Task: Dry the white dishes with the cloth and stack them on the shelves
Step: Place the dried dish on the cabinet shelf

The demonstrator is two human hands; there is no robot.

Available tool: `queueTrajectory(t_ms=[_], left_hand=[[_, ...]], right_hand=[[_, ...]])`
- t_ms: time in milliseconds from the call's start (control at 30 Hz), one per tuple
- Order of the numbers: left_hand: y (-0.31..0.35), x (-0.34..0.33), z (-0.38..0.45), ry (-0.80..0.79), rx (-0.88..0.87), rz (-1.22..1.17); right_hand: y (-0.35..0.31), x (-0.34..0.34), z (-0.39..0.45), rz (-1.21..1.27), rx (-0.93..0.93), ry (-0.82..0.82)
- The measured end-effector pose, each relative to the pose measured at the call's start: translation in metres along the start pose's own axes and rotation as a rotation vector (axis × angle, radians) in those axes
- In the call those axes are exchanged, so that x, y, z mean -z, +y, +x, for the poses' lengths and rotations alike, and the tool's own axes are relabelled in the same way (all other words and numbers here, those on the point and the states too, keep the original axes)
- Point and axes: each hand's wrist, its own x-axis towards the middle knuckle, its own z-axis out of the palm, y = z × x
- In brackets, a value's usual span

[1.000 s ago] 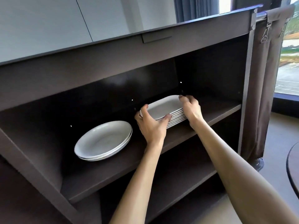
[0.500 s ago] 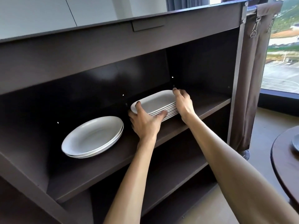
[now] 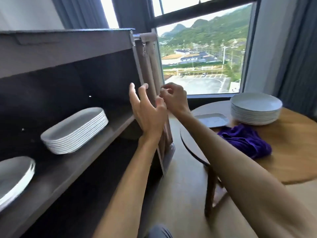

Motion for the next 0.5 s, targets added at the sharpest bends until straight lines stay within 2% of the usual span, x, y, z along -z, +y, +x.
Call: queueTrajectory(t_ms=[167, 300, 400, 500], left_hand=[[0.045, -0.071, -0.026, -0.191, -0.054, -0.023], [0.044, -0.126, -0.037, -0.432, 0.076, 0.031], [0.020, -0.160, -0.044, -0.659, 0.179, 0.174], [-0.011, -0.186, -0.048, -0.717, 0.354, 0.263]], right_hand=[[0.014, 0.121, 0.000, -0.137, -0.154, 0.185], [0.036, 0.186, -0.008, -0.268, -0.231, 0.270], [0.071, 0.203, -0.021, -0.305, -0.333, 0.286], [0.117, 0.188, -0.035, -0.354, -0.440, 0.194]])
